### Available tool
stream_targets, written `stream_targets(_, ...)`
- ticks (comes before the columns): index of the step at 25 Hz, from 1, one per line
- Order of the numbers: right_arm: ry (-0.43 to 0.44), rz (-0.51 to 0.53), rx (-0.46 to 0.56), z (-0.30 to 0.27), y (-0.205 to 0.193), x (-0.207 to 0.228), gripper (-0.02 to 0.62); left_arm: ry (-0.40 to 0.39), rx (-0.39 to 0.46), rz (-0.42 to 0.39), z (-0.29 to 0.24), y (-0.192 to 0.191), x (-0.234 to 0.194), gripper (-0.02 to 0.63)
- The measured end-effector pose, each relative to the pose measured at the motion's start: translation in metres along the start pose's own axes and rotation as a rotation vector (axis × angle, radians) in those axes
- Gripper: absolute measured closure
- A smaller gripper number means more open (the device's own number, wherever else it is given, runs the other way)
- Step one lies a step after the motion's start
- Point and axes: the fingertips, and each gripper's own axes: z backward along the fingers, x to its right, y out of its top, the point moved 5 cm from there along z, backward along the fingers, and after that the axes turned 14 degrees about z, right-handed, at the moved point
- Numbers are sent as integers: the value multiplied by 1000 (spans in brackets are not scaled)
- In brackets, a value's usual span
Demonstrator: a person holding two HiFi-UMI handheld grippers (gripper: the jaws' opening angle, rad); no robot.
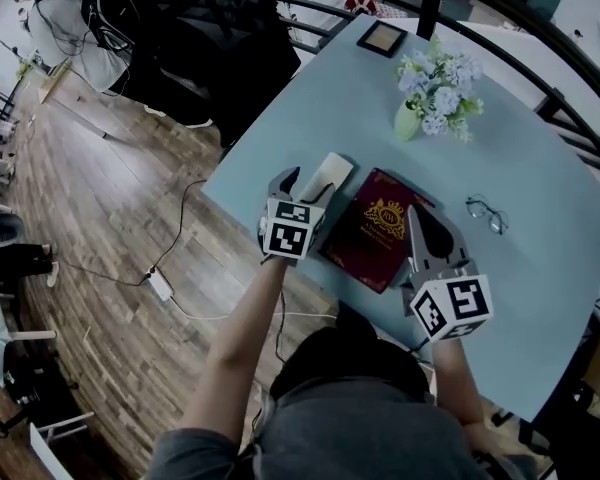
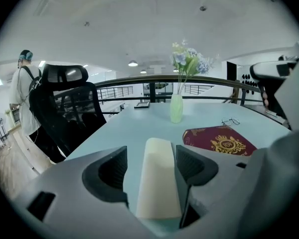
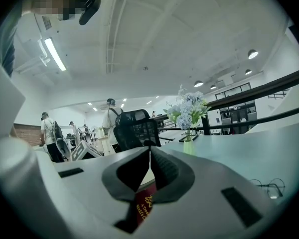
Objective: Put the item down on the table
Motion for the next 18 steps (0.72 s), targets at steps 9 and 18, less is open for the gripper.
stream_targets(9, 17, 15, 27, -3, 9, 0, 595, 54, 181, 82, 69, 22, -7, 395)
stream_targets(18, 49, 33, 25, -5, 11, -9, 595, 112, 323, 191, 130, 19, -18, 518)
